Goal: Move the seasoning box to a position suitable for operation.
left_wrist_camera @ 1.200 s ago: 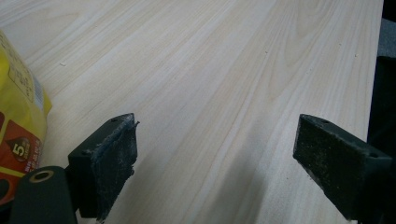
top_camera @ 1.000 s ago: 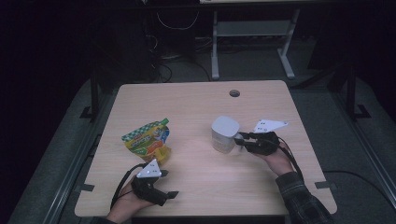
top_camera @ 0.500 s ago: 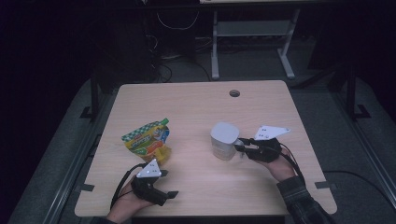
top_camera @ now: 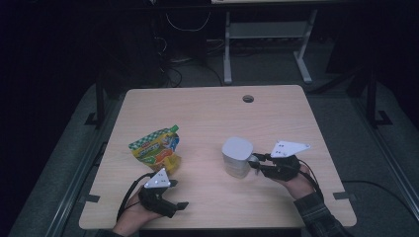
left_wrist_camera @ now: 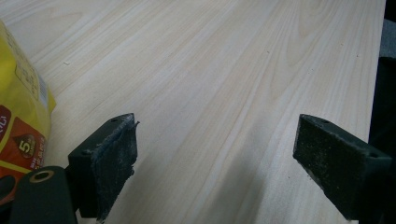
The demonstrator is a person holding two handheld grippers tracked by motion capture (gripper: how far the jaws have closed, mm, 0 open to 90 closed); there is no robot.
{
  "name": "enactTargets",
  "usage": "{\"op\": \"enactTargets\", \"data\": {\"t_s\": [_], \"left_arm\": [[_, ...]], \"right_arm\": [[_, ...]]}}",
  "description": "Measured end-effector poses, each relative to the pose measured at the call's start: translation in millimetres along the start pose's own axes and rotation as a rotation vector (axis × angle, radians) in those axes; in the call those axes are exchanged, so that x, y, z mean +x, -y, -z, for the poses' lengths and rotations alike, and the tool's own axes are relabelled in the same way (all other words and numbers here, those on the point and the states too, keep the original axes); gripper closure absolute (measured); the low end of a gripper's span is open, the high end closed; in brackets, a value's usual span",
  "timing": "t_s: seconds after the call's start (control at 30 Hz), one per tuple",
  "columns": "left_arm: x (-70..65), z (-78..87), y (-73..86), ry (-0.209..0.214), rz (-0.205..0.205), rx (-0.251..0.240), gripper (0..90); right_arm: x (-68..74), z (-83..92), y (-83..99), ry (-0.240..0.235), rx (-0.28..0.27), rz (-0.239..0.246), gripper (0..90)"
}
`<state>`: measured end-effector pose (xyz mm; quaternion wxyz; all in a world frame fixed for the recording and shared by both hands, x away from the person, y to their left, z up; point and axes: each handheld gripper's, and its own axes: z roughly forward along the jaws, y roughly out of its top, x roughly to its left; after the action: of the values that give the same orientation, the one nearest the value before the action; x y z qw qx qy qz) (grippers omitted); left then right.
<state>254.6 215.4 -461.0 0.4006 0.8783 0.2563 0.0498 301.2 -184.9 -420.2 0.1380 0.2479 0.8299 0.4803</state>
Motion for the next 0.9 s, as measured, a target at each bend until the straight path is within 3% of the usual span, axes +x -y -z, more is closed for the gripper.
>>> {"op": "enactTargets", "data": {"t_s": [0.5, 0.9], "left_arm": [[-0.1, -0.3, 0.6, -0.001, 0.006, 0.0, 13.2], [0.1, -1.1, 0.7, 0.0, 0.005, 0.003, 13.3]], "right_arm": [[17.8, 11.5, 11.7, -0.061, -0.01, 0.013, 68.5], [19.5, 15.6, 20.6, -0.09, 0.0, 0.017, 68.4]]}}
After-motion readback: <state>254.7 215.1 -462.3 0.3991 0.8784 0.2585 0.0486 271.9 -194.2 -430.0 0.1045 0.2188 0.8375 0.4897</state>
